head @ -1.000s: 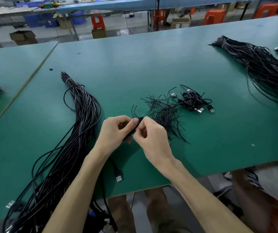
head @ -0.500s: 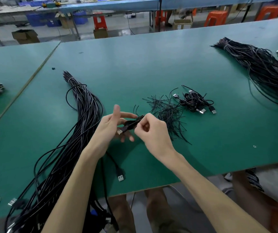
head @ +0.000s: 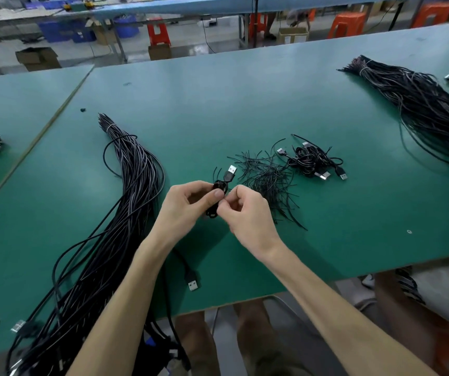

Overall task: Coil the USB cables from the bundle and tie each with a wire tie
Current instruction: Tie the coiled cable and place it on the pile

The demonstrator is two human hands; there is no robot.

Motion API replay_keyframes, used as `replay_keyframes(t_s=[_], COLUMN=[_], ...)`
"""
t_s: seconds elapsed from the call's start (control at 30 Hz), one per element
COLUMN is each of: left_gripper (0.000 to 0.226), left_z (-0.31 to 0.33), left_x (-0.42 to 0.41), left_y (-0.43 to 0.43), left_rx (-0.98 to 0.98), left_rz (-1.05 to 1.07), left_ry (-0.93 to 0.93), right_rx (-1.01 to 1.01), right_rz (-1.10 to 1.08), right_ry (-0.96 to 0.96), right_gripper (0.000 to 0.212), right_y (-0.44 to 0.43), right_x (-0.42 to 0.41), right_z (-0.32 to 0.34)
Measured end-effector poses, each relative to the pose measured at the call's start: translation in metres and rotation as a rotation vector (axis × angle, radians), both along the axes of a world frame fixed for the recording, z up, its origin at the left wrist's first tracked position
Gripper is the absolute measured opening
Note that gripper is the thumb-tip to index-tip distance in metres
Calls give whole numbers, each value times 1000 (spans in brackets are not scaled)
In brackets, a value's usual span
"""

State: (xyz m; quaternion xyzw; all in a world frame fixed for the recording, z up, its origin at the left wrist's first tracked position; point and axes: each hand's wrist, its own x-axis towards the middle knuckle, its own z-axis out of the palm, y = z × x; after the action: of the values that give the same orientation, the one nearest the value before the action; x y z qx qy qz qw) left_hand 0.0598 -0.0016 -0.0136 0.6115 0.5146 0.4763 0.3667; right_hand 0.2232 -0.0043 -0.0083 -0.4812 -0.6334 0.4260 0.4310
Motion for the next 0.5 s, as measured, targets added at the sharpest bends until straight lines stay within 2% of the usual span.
replay_keyframes(t_s=[0.07, 0.2, 0.3, 0.37, 0.4, 0.5], left_gripper=[15, 32, 54, 54, 47, 18], left_z=[-1, -1, -4, -5, -5, -2], left_x=[-1, -5, -11, -11, -10, -7], left_y=[1, 1, 0, 0, 1, 1], left_rx=[-22, -139, -236, -270, -270, -178], left_rz=[27, 22, -33, -51, -49, -3], left_ry=[15, 8, 28, 36, 25, -75], right_rx=[222, 800, 1025, 1034, 953, 377], right_rz=[-1, -9, 22, 42, 45, 62], right_ry=[-193, -622, -831, -855, -799, -367], right_gripper=[25, 21, 24, 22, 19, 19], right_y=[-1, -1, 0, 1, 2, 3], right_x=[-3, -6, -4, 0, 2, 5], right_z=[-1, -6, -11, -14, -15, -11])
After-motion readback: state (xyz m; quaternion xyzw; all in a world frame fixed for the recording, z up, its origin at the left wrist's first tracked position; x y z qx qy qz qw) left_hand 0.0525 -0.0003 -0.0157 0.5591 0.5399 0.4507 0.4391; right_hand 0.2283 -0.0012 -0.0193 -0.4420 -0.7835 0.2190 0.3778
